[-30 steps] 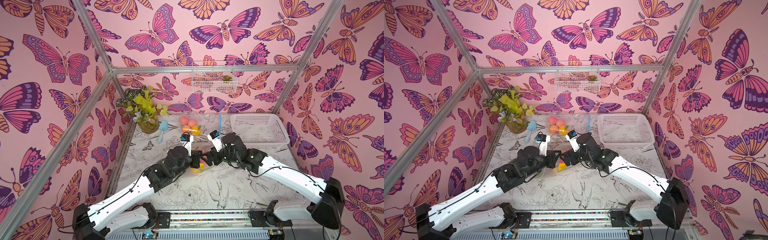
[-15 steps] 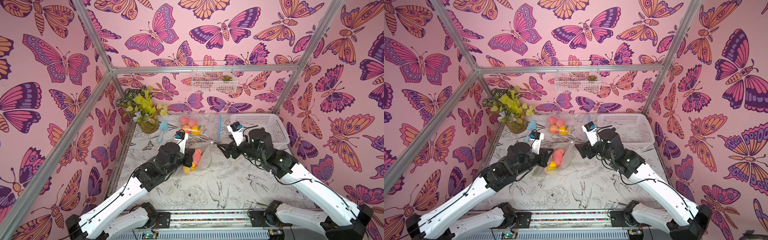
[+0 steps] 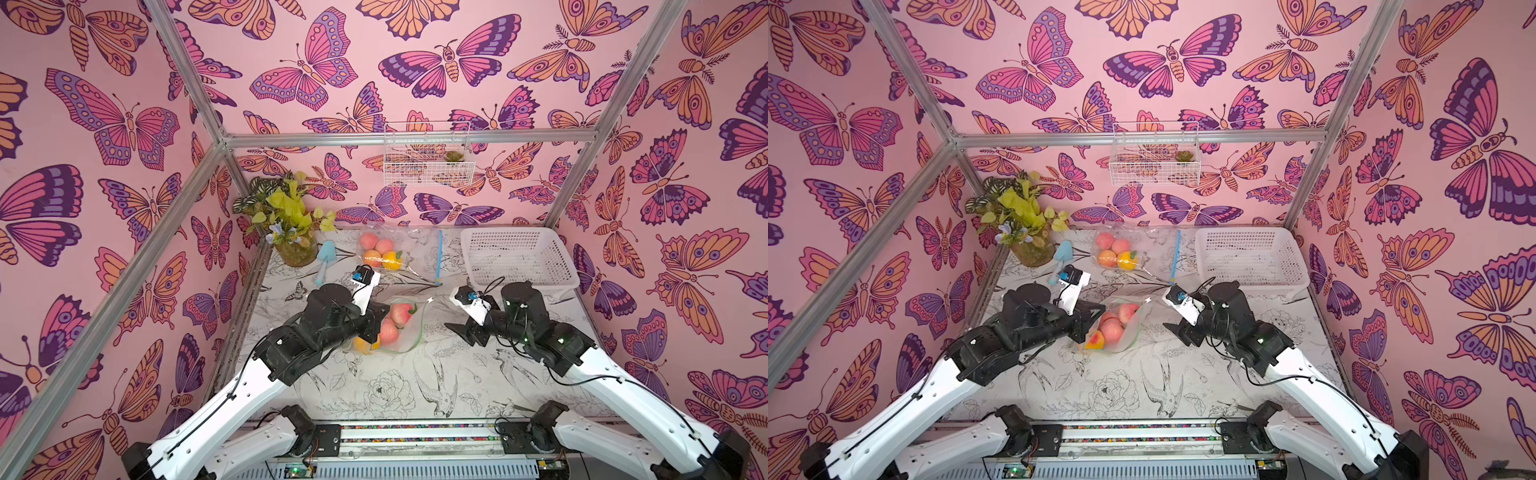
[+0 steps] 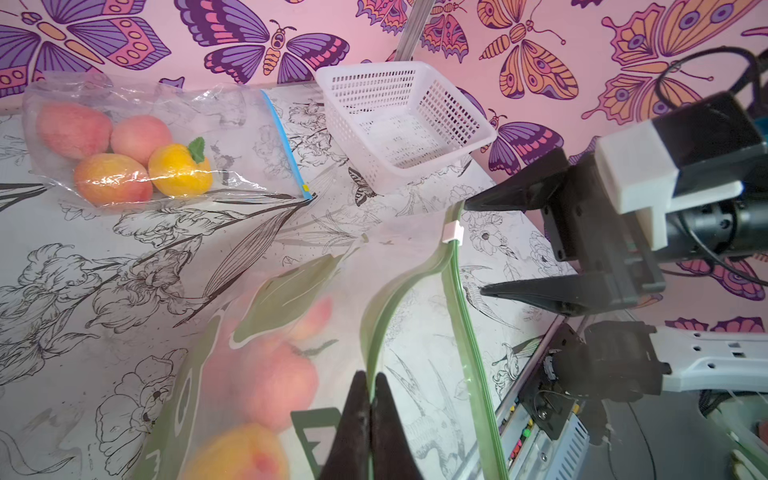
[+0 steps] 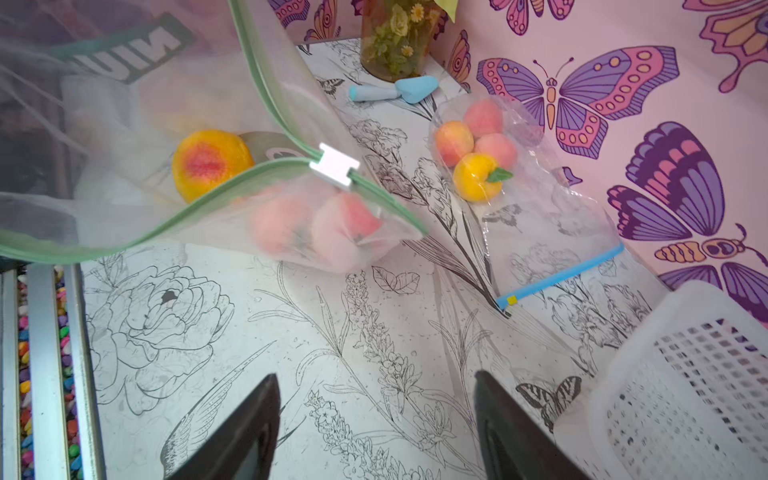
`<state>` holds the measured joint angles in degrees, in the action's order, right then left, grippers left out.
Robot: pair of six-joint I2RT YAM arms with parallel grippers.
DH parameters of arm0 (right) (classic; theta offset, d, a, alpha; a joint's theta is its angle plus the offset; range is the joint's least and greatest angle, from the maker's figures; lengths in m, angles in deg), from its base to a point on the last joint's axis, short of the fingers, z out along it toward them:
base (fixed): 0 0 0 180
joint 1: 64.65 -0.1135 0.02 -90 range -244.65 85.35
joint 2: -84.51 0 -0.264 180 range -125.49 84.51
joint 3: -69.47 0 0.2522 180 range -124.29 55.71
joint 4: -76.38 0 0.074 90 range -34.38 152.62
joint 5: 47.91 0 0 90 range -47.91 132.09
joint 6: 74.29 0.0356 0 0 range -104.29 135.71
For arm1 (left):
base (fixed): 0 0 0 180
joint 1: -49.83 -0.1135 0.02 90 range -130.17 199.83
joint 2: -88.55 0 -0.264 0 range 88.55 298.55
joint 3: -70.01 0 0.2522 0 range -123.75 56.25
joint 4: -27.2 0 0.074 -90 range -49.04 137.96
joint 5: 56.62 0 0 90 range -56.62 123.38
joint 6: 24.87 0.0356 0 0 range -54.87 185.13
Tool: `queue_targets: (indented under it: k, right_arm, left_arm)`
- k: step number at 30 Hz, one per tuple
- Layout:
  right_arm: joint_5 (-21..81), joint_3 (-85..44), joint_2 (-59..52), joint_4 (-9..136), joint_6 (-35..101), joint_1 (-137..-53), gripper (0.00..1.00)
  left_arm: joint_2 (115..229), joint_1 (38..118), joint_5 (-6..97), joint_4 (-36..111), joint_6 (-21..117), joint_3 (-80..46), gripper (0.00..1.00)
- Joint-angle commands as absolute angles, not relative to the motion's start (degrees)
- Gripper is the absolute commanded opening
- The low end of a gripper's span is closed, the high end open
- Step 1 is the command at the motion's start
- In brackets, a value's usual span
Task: Place the peach in a zip-top bag and seal the zipper
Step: Zip the zipper on the zipper food storage bag.
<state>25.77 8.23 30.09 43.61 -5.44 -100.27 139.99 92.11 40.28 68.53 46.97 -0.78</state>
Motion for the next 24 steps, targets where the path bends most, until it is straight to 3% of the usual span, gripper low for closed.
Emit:
queue_targets:
  k: [1,18,24]
  right_arm:
    - [20.9,6.0,27.9,45.5,-8.8,-99.8,0.67]
    - [7.1,1.0,22.4,42.9,-11.0,-99.0,0.57]
    - [4.2,-0.5,22.2,39.7,-12.1,-99.0,0.45]
  left_arm:
    - [139.2,91.7,43.6,69.1,48.9,-1.8,0.0]
    - [138.0,91.6,44.6,68.5,48.3,-0.6,0.0]
    - [137.7,91.6,43.6,68.2,47.7,-0.2,0.0]
